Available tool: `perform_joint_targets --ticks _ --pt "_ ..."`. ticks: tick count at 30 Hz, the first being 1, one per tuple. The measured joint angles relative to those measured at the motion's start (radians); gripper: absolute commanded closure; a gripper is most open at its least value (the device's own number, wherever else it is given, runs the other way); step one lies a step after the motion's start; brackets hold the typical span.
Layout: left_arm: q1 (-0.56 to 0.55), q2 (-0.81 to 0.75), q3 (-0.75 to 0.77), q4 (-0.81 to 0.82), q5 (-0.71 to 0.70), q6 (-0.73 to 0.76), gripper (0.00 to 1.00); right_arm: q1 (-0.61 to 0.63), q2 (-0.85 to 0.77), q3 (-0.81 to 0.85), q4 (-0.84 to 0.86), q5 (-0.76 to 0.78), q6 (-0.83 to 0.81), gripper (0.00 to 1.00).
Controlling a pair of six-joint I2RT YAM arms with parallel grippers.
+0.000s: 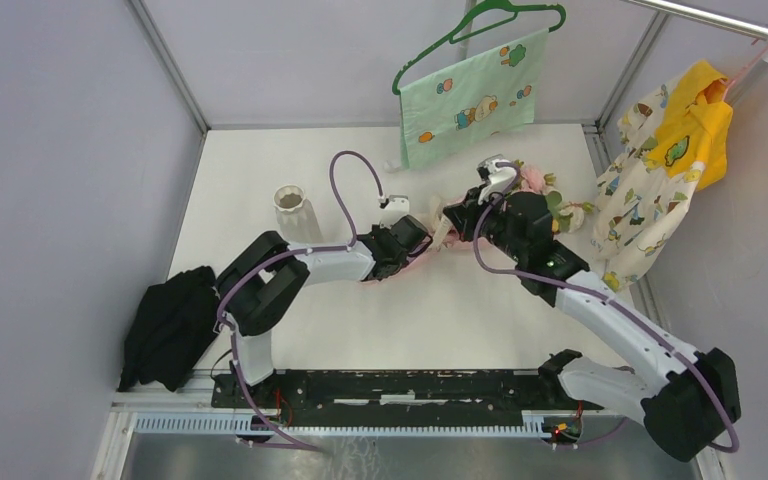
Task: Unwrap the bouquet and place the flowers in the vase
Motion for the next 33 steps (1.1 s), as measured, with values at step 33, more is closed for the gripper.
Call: perform_joint_targets --ticks 33 --pt "0.001 0.08 0.085 0.033 0.002 -0.015 0.82 0.0 -0.6 0.291 -0.311 0.278 -0.117 0.84"
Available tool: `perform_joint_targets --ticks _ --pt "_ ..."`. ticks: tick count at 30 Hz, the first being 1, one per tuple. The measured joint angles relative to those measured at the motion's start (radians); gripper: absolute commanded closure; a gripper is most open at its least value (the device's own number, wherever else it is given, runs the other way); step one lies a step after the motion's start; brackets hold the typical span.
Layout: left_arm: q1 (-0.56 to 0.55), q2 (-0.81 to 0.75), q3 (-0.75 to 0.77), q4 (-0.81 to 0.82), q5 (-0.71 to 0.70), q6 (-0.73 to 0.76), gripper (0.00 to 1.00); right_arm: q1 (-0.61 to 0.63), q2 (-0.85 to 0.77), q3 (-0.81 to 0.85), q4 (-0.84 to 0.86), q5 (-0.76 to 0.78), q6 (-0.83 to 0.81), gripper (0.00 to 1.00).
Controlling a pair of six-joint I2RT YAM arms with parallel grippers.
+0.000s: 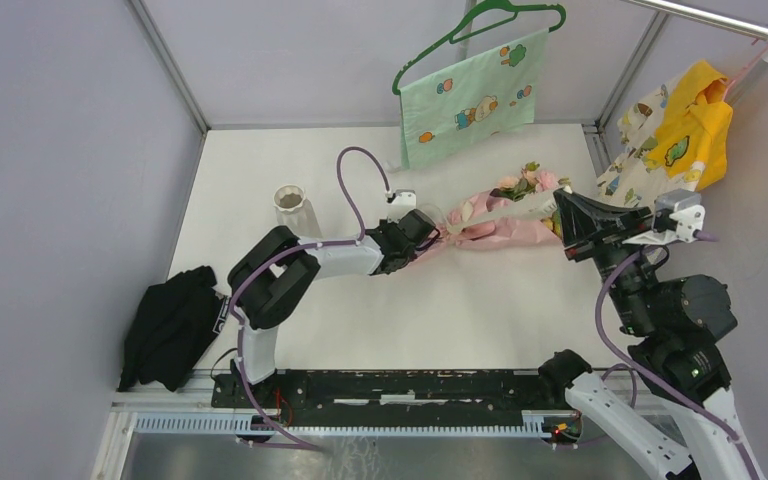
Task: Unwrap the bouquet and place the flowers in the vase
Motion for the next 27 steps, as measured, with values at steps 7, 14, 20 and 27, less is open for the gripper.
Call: perform_joint_targets --ticks 7,14,20,27 --pt "0.001 -0.042 0.032 -0.1 0.021 0.001 0.53 0.0 -0.082 0.001 -0.097 0.082 0.028 0.44" --pt "0.001 -0.061 0.15 -0.153 0.069 0.014 0.34 0.0 -0.065 -0.089 -0.112 0.13 0.03 0.3" --pt "0.005 -0.054 0.253 -0.149 0.149 0.03 0.25 0.0 0.029 -0.199 -0.113 0.129 0.03 0.3" --pt "0.045 0.039 0.356 -0.109 0.23 0.041 0.24 0.0 0.064 -0.264 -0.094 0.11 0.026 0.3"
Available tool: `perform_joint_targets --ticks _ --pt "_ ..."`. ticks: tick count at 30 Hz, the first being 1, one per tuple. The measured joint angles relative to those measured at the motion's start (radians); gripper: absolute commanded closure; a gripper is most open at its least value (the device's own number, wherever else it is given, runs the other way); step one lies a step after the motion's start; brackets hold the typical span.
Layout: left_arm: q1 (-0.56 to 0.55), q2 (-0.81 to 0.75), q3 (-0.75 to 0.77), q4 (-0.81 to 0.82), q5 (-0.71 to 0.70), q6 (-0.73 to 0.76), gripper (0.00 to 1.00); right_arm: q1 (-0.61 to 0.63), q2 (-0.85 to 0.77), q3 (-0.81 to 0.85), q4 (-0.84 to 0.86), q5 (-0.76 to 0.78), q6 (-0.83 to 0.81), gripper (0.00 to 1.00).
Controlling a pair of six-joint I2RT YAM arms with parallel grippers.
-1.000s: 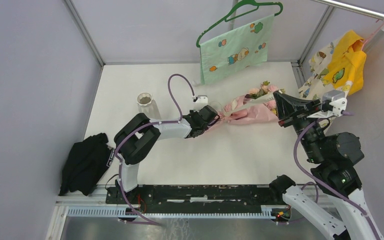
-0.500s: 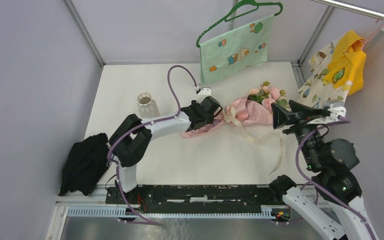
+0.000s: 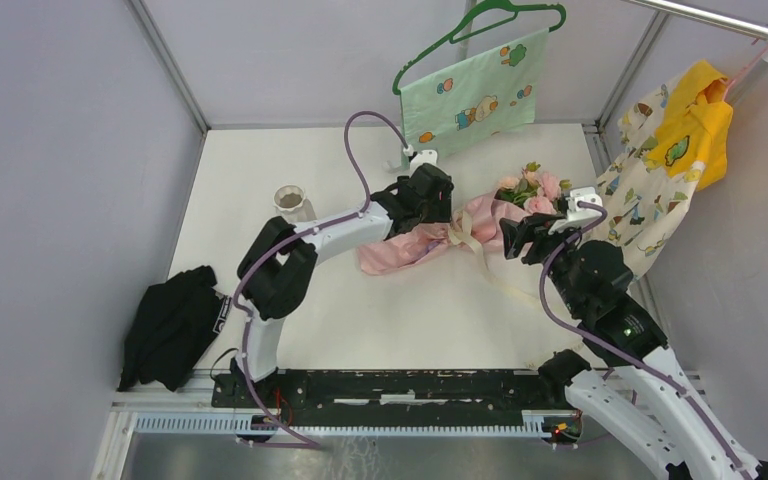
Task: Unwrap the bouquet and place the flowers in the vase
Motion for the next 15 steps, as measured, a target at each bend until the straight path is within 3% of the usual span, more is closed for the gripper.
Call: perform_joint_targets --ticks 2,4,9,15 --pt "0.015 0.043 0.027 0.003 0.015 0.006 0.38 0.0 0.001 -0.008 0.018 -0.002 -0.003 0.3" --pt "0.027 0.084 0.048 0.003 0.036 0.007 0.65 0.0 0.004 -0.018 0.038 -0.002 -0.007 0.31" --pt "0.041 0.151 0.075 0.0 0.061 0.017 0.96 0.0 0.015 -0.047 0.074 -0.003 -0.008 0.31" --pt "0.041 0.157 0.134 -0.017 0.048 0.019 0.98 0.0 0.031 -0.101 0.108 -0.015 -0.008 0.32"
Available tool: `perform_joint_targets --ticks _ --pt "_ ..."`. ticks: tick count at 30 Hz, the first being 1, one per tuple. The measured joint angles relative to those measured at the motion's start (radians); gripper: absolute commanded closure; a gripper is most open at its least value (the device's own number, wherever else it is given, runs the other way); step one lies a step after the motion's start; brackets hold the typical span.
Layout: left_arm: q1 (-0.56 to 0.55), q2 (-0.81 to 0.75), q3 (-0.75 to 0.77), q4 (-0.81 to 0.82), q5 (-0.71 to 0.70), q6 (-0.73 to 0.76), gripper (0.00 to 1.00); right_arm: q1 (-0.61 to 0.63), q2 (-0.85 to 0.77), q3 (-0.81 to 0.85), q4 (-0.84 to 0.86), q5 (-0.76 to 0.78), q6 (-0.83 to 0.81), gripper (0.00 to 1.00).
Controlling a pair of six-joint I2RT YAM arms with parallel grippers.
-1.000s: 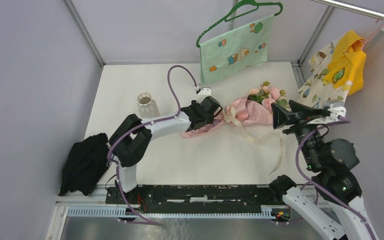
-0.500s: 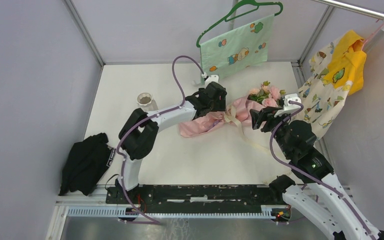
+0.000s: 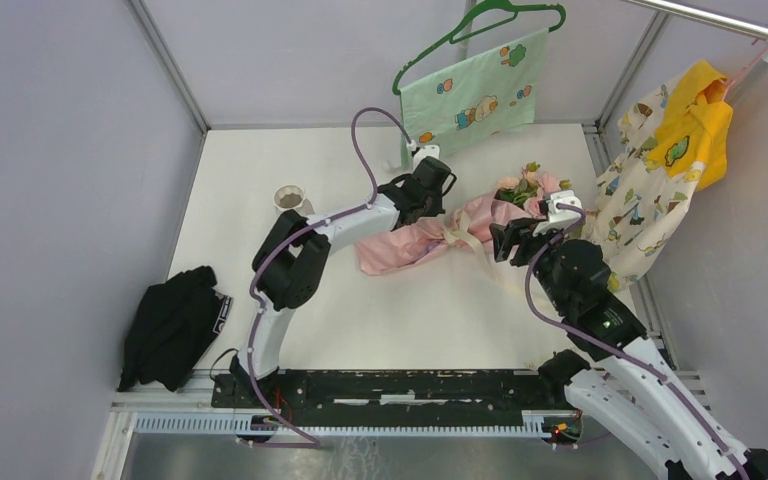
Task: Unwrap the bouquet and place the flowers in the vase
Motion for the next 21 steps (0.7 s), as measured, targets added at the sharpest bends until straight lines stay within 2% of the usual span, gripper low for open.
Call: perform_joint_targets --ticks 8,15,16,18,21 --pt "0.004 -0.099 0.092 -0.059 -0.151 0.024 0.96 0.0 0.053 -0.124 0.083 -0.079 0.022 0.32" --pt "0.014 -0.235 0.163 -0.048 -0.334 0.079 0.93 0.0 0.22 -0.243 0.18 -0.175 0.053 0.33" --pt "0.016 -0.248 0.166 -0.044 -0.359 0.087 0.9 0.0 0.244 -0.252 0.193 -0.183 0.055 0.33" --pt "0.019 -0.262 0.175 -0.037 -0.404 0.1 0.79 0.0 0.296 -0.264 0.223 -0.193 0.056 0.33" --pt "0.026 -0.263 0.19 -0.034 -0.468 0.123 0.51 0.0 0.388 -0.266 0.281 -0.2 0.056 0.35"
